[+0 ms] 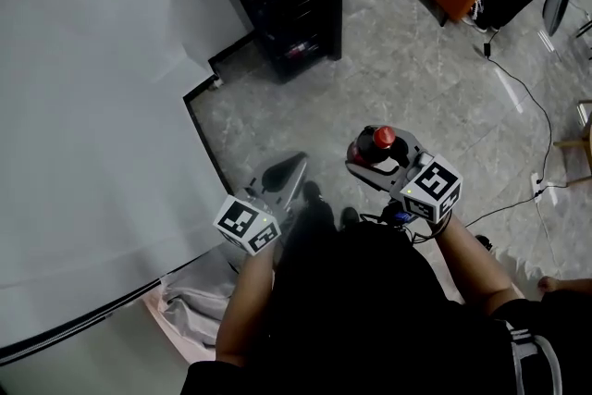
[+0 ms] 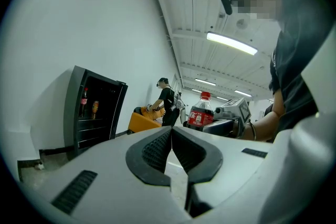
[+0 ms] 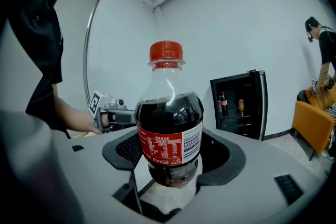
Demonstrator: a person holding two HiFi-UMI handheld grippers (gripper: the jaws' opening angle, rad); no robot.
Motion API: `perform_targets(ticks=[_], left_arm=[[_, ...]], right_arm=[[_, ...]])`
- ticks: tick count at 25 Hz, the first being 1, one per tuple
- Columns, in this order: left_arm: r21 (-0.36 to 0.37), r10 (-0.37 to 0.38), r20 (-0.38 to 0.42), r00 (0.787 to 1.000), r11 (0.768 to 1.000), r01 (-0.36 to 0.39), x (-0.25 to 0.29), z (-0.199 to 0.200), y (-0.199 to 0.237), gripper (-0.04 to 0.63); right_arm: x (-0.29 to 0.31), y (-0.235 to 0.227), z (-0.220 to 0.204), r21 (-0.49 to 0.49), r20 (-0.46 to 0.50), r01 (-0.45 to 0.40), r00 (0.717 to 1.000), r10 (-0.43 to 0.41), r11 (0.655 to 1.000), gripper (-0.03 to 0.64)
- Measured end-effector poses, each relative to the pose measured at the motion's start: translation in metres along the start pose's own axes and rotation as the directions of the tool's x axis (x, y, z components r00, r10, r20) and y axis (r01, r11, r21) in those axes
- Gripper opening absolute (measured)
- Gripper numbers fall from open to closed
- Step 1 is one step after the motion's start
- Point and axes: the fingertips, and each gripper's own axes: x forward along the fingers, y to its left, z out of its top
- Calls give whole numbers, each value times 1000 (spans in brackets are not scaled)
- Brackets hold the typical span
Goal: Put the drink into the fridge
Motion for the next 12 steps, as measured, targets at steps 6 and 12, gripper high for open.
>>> perform_targets(ticks=[6,12], left_arm=[[10,-27,17,999,1000,27,6,22,58,12],[27,-40,21,999,999,40,6,40,114,12]], right_arm=[[54,-23,24,1,3,38,999,-38,999,327],[104,-39,43,-19,-6,70,998,-70,997,327]])
